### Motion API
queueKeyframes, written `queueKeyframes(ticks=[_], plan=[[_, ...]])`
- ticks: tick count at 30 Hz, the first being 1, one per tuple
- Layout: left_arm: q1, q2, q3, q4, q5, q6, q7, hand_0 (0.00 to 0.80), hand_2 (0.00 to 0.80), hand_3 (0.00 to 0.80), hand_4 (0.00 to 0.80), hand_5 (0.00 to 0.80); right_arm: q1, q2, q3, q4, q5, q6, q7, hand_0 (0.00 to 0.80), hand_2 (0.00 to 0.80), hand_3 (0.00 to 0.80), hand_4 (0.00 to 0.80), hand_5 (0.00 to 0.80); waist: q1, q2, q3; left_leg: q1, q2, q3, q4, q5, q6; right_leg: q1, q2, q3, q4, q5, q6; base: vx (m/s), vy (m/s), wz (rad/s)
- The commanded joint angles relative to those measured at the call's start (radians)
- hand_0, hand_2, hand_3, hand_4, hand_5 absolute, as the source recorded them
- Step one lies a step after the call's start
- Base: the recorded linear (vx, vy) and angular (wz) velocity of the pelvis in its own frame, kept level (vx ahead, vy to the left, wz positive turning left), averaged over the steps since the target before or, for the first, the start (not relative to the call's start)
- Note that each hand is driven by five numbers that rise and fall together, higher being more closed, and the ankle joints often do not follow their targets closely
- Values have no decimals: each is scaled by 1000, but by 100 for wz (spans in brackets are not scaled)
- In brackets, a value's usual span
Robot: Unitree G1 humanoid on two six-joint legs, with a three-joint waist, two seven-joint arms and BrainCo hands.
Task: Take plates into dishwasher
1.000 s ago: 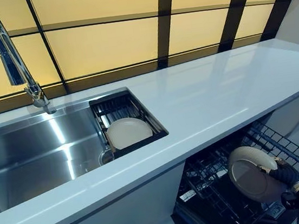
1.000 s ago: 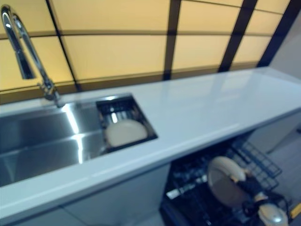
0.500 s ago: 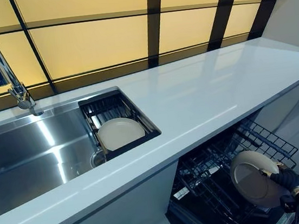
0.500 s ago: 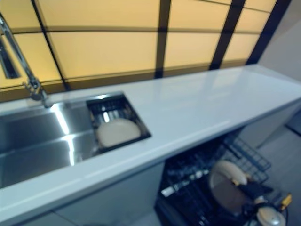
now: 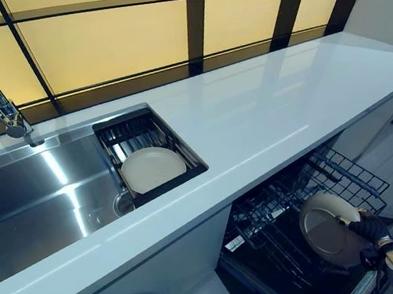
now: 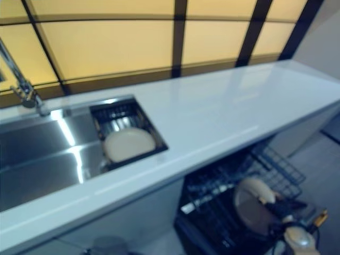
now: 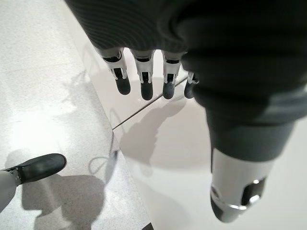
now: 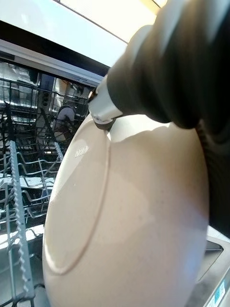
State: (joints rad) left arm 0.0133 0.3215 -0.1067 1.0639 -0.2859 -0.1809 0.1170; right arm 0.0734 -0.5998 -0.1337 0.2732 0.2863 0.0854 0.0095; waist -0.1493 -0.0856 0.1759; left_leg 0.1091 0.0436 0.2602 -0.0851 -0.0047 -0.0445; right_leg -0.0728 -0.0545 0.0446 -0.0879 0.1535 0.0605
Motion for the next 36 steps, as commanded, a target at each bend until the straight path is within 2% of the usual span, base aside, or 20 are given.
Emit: queueKeyframes(ticks=[1, 15, 25, 36], plan=[[-47, 17, -24, -15, 56, -4, 7, 0, 0, 0, 0, 0, -114, -10, 11, 9, 19, -58, -38, 800, 800, 800, 800, 800, 28, -11, 8, -78, 1, -68, 43, 12, 53, 17, -25, -38, 75, -43, 42, 0, 0, 0], [-85, 14, -74, -13, 53, 10, 4, 0, 0, 0, 0, 0, -249, -3, 112, 134, 35, -52, -70, 800, 800, 800, 800, 800, 58, -7, 17, -89, -2, -80, 52, 11, 50, 17, -30, -54, 75, -42, 40, 0, 0, 0], [-99, 4, -90, 7, 62, 11, 0, 0, 0, 0, 0, 0, -309, -8, 133, 200, 18, -37, -79, 800, 800, 800, 800, 800, 68, 0, 16, -93, -6, -91, 51, 12, 47, 18, -31, -59, 75, -46, 33, 7, 2, 0], [-135, 3, -121, 3, 60, 22, -11, 0, 0, 0, 0, 0, -427, -32, 198, 283, -39, 12, -105, 800, 800, 800, 800, 800, 87, 8, 26, -106, -11, -105, 62, 11, 43, 15, -38, -70, 79, -49, 29, -2, 0, 2]])
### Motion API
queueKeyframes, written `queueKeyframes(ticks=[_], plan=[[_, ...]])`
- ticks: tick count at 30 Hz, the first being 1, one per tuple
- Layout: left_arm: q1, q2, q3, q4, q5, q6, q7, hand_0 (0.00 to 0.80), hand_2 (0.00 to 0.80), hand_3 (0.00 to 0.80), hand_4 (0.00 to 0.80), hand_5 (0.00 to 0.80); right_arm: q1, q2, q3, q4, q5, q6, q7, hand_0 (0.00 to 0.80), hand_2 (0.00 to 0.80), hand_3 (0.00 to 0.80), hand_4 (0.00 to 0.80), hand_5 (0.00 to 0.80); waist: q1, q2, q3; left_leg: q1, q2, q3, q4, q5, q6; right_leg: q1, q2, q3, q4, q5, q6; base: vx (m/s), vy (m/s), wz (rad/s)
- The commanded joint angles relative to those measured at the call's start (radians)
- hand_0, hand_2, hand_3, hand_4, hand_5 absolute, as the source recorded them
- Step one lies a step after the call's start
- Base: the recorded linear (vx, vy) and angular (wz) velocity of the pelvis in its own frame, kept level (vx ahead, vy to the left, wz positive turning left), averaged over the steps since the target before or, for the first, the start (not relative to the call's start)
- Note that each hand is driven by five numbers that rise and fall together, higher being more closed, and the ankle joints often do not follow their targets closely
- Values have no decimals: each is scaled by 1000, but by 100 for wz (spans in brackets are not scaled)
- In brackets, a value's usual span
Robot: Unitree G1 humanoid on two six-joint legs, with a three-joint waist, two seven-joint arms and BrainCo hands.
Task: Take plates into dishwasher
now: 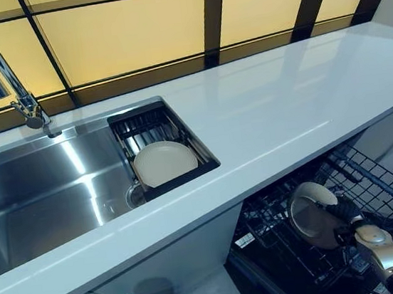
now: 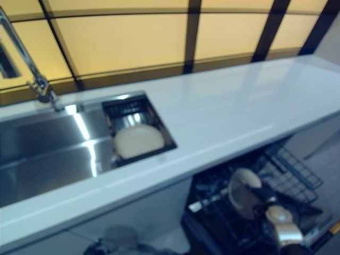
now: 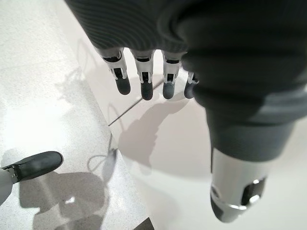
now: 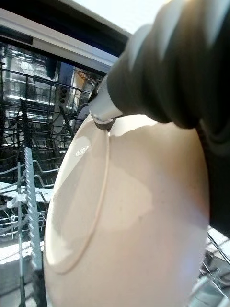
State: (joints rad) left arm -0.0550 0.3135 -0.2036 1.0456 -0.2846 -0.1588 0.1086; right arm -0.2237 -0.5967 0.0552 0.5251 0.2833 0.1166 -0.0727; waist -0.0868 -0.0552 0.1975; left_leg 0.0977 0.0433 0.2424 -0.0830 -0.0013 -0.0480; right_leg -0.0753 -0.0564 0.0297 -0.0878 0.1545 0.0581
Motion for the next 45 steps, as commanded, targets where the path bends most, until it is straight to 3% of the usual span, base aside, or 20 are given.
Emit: queueKeyframes(ticks=[1, 11, 19, 31, 45], plan=[[-67, 11, -25, 21, 59, 0, -4, 0, 0, 0, 0, 0, -134, -35, 12, 34, -41, -17, -23, 800, 800, 800, 800, 800, 26, -22, 5, -95, -11, -88, 60, 8, 47, 18, -36, -56, 79, -50, 32, 0, 0, 0], [-76, 5, -40, 33, 61, -2, -5, 0, 0, 0, 0, 0, -161, -21, 60, 56, -123, 8, -76, 800, 800, 800, 800, 800, 30, -18, 6, -96, -14, -93, 59, 9, 46, 16, -39, -59, 83, -53, 32, 0, 0, 0], [-92, -9, -62, 44, 58, -9, -4, 0, 0, 0, 0, 0, -176, 22, 110, 87, -252, 29, -229, 800, 800, 800, 800, 800, 34, -9, 12, -102, -20, -98, 65, 8, 49, 11, -42, -59, 90, -56, 31, 0, 0, 0], [-101, -34, -93, 57, 40, -26, 3, 0, 0, 0, 0, 0, -181, 112, 143, 124, -256, 40, -455, 800, 800, 800, 800, 800, 37, 16, 22, -106, -30, -104, 66, 5, 54, 6, -46, -58, 96, -61, 28, -3, 9, 0], [-127, -53, -126, 78, 36, -39, 1, 0, 0, 0, 0, 0, -201, 187, 203, 197, -287, 32, -563, 800, 800, 800, 800, 800, 45, 28, 32, -116, -39, -110, 68, 3, 58, -4, -48, -65, 99, -61, 24, 0, 0, 0]])
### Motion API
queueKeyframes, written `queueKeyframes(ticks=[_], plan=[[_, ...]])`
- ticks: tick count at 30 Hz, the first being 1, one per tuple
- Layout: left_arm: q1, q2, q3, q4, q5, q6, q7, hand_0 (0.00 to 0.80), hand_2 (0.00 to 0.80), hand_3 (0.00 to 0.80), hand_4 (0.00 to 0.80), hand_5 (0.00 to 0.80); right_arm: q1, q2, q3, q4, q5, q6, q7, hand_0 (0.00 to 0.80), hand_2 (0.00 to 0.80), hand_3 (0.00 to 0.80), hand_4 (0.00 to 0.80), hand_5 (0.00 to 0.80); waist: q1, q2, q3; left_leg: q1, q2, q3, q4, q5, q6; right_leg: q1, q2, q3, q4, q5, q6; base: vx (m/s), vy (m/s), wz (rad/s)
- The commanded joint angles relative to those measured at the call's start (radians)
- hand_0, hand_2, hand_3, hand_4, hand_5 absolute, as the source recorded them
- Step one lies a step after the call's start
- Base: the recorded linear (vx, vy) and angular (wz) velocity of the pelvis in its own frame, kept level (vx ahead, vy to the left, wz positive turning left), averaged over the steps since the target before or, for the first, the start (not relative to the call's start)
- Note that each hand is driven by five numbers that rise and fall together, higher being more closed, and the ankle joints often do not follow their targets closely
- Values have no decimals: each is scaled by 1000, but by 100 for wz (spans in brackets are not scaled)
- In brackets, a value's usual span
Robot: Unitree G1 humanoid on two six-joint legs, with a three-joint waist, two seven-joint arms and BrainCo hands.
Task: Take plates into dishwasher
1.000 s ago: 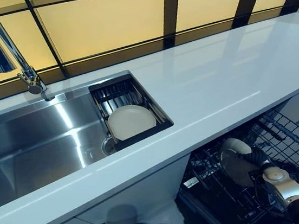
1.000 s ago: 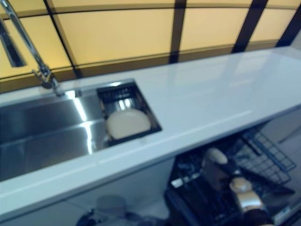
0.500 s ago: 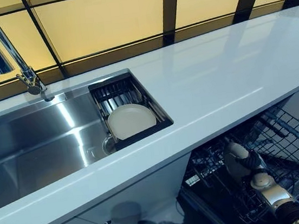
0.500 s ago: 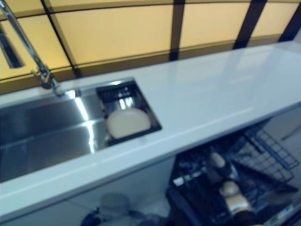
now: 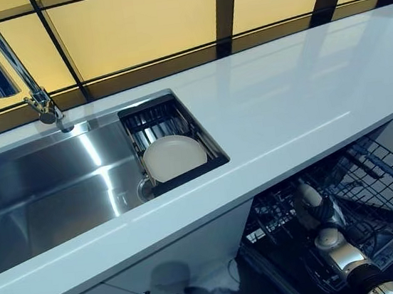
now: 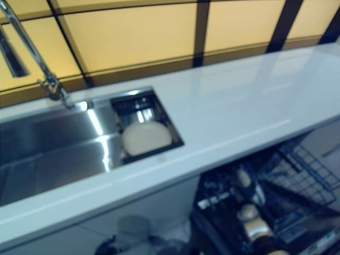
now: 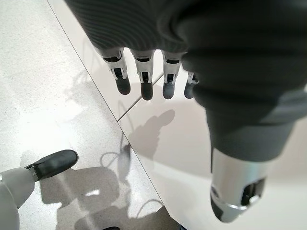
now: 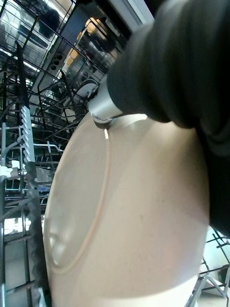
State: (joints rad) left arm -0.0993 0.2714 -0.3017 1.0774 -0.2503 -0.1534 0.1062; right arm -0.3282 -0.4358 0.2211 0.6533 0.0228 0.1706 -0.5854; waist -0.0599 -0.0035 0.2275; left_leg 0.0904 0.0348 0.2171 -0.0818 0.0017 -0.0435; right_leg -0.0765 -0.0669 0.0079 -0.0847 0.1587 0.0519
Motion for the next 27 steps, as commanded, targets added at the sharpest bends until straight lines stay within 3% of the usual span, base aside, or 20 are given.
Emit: queueKeyframes(ticks=[1, 9, 27], plan=[[-85, -12, -31, 46, 2, -44, 3, 0, 0, 0, 0, 0, -101, 30, 41, 75, -35, -18, -55, 800, 800, 800, 800, 800, 19, -23, 2, -109, -31, -86, 67, 0, 53, -4, -37, -44, 97, -65, 31, 0, 0, 0], [-107, -24, -59, 55, -8, -54, 4, 0, 0, 0, 0, 0, -138, 51, 82, 144, -72, -11, -109, 800, 800, 800, 800, 800, 26, -14, 8, -116, -33, -88, 76, -2, 53, -8, -41, -49, 103, -69, 30, 0, 0, 0], [-151, -23, -77, 75, -10, -62, 1, 0, 0, 0, 0, 0, -152, 82, 150, 286, -121, 7, -71, 800, 800, 800, 800, 800, 38, -9, 32, -140, -39, -97, 85, 0, 54, -28, -43, -60, 115, -71, 29, -5, -3, 3]])
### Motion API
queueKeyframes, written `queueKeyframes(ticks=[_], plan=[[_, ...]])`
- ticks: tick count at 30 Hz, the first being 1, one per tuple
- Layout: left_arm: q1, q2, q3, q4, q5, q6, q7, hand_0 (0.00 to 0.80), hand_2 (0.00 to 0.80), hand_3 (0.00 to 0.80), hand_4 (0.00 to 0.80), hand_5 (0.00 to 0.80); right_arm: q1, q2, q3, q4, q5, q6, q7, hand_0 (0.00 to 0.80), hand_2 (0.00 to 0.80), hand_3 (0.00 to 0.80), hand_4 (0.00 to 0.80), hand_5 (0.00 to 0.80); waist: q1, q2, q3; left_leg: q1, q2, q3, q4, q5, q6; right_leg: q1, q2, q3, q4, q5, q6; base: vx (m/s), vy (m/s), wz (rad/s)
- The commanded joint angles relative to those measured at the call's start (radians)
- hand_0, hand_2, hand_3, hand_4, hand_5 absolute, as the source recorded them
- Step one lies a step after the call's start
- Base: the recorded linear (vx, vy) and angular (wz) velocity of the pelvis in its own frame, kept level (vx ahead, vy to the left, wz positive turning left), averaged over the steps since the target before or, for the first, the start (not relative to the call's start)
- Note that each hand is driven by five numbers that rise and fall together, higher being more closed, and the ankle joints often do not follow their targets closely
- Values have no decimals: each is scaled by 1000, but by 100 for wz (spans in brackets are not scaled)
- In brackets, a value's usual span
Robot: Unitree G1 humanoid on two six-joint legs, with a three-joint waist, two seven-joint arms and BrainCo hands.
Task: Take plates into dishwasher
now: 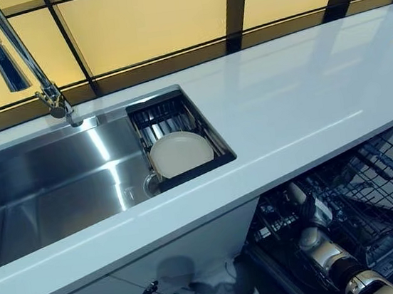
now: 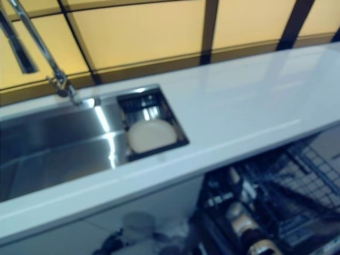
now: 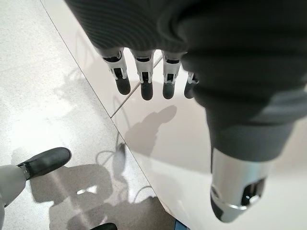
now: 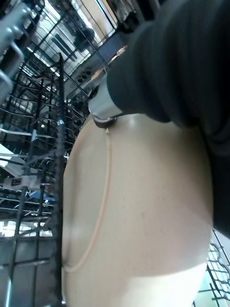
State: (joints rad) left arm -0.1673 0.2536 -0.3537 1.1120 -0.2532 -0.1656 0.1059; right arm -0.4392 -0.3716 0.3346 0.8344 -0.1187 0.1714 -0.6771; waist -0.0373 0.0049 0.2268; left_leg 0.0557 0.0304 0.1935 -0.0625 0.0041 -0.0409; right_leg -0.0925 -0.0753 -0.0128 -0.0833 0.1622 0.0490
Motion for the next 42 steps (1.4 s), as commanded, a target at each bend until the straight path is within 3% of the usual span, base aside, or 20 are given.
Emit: queueKeyframes(ticks=[1, 19, 20, 22, 23, 42], plan=[[-83, -6, -25, 40, -7, -50, 1, 0, 0, 0, 0, 0, -40, 19, 36, 108, 19, 5, 22, 800, 800, 800, 800, 800, 16, -18, 33, -106, -35, -74, 65, -2, 51, -12, -35, -40, 114, -75, 32, -5, -9, 5], [-98, -1, -19, 53, 6, -51, -1, 0, 0, 0, 0, 0, -8, 31, 32, 166, 38, -27, 38, 781, 781, 781, 781, 781, 21, -26, 30, -103, -33, -80, 58, 1, 51, -8, -32, -44, 110, -73, 31, 0, 0, 0], [-100, 1, -18, 54, 6, -52, -3, 0, 0, 0, 0, 0, -9, 31, 31, 168, 41, -28, 37, 565, 565, 565, 565, 565, 22, -26, 30, -103, -33, -80, 57, 1, 51, -8, -31, -44, 111, -73, 31, 0, 0, 0], [-100, 1, -19, 57, 5, -53, -4, 0, 0, 0, 0, 0, -10, 33, 28, 173, 42, -29, 36, 238, 238, 238, 238, 238, 22, -26, 29, -102, -33, -80, 57, 1, 51, -7, -31, -44, 111, -73, 31, 0, 0, 0], [-102, -1, -20, 57, 5, -53, -2, 0, 0, 0, 0, 0, -12, 34, 27, 176, 44, -30, 34, 0, 0, 0, 0, 0, 22, -26, 29, -102, -32, -80, 58, 1, 51, -7, -31, -44, 111, -74, 30, 0, 0, 0], [-90, -3, -11, 63, 10, -52, 1, 0, 0, 0, 0, 0, 9, 45, 17, 173, 45, -35, 42, 0, 0, 0, 0, 0, 24, -30, 19, -92, -33, -83, 55, 1, 52, 3, -30, -42, 108, -74, 31, 0, 0, 0]])
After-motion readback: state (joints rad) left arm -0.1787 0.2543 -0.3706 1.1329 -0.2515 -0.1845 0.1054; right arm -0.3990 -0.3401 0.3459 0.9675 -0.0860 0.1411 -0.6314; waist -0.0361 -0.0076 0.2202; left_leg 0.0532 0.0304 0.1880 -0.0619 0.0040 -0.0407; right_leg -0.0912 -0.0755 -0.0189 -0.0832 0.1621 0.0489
